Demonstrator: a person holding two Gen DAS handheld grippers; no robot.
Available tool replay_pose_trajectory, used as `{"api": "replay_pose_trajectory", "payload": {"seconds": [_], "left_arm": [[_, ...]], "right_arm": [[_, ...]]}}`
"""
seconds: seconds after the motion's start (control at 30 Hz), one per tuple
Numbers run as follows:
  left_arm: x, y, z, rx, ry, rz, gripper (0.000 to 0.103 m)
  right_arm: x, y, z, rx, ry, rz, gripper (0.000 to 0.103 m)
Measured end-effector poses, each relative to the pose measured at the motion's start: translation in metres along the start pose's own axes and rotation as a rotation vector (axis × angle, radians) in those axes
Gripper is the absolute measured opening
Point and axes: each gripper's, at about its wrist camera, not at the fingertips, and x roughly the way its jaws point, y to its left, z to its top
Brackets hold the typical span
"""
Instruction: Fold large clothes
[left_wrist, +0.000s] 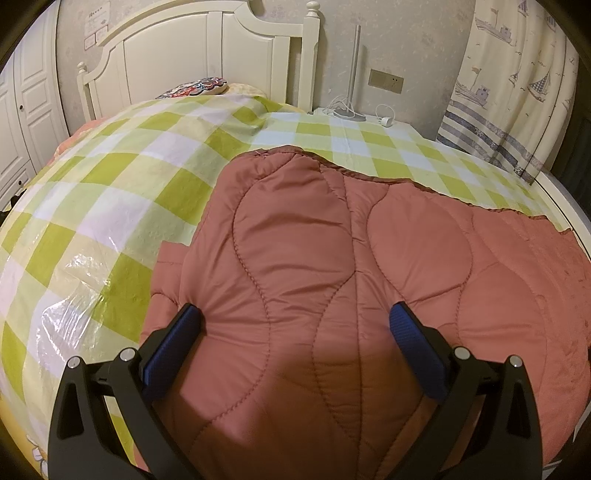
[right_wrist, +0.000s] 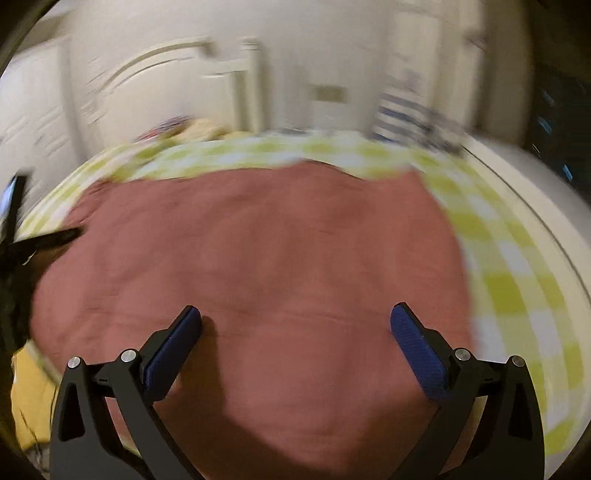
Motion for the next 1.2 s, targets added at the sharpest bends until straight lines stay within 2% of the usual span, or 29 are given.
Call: {"api": "replay_pose_trajectory", "payload": {"seconds": [0.1, 0.17, 0.23, 0.27, 0.33, 0.43, 0.5, 0.53, 0.6, 0.63, 0.67, 0.73, 0.8, 0.87, 1.0, 1.03, 1.1, 1.13, 1.2], "left_arm": [[0.0, -0.001, 0.0, 0.006, -0.002, 0.004, 0.101], [-0.002, -0.002, 0.0, 0.007, 0.003, 0.018, 0.101], [-0.014, -0.006, 0.001, -0.021, 0.0, 0.083, 0.1], [-0.023, -0.01, -0.001, -0.039, -0.016, 0.071, 0.1], [-0.045, -0.027, -0.005, -0.036, -0.051, -0.052, 0.1], [-0.073, -0.073, -0.014, 0.079, -0.117, -0.12, 0.101], [-0.078, -0.108, -0.025, 0.182, -0.12, -0.156, 0.101], [-0.071, -0.131, -0.036, 0.264, -0.092, -0.15, 0.101], [-0.048, -0.152, -0.053, 0.353, -0.041, -0.094, 0.101], [-0.042, -0.153, -0.061, 0.358, -0.079, -0.086, 0.101], [-0.041, -0.148, -0.063, 0.339, -0.091, -0.11, 0.101], [-0.043, -0.136, -0.054, 0.308, -0.043, -0.167, 0.101], [-0.051, -0.117, -0.042, 0.264, -0.043, -0.176, 0.101], [-0.056, -0.083, -0.022, 0.159, -0.089, -0.128, 0.101], [-0.037, -0.017, 0.015, -0.034, -0.082, -0.024, 0.101], [-0.026, -0.002, 0.023, -0.054, -0.071, 0.053, 0.101], [-0.003, 0.01, 0.026, -0.041, -0.016, 0.106, 0.101], [0.015, 0.014, 0.022, -0.033, 0.056, 0.074, 0.101], [0.018, 0.014, 0.021, -0.026, 0.062, 0.069, 0.101]], "right_arm": [[0.011, -0.016, -0.014, -0.011, -0.003, 0.029, 0.098], [0.011, -0.011, -0.013, -0.02, 0.001, -0.004, 0.098], [0.012, -0.006, -0.011, -0.033, 0.017, -0.026, 0.099], [0.014, -0.004, -0.01, -0.034, 0.02, -0.028, 0.099], [0.014, -0.005, -0.01, -0.032, 0.016, -0.023, 0.099], [0.013, -0.007, -0.013, -0.035, 0.015, -0.026, 0.099], [0.013, -0.006, -0.014, -0.036, 0.015, -0.025, 0.099], [0.013, -0.005, -0.015, -0.037, 0.014, -0.025, 0.099], [0.012, -0.005, -0.015, -0.035, 0.013, -0.023, 0.099], [0.014, -0.005, -0.014, -0.035, 0.014, -0.021, 0.099], [0.014, -0.005, -0.014, -0.037, 0.015, -0.021, 0.099], [0.014, -0.005, -0.014, -0.041, 0.014, -0.021, 0.099], [0.015, -0.006, -0.014, -0.04, 0.013, -0.019, 0.099], [0.015, -0.007, -0.015, -0.039, 0.01, -0.018, 0.099], [0.015, -0.007, -0.014, -0.039, 0.016, -0.018, 0.099], [0.015, -0.007, -0.013, -0.039, 0.028, -0.021, 0.099], [0.013, -0.004, -0.008, -0.045, 0.067, -0.028, 0.099], [0.011, -0.003, -0.002, -0.049, 0.096, -0.029, 0.098], [0.003, -0.001, 0.015, -0.043, 0.108, -0.043, 0.098]]}}
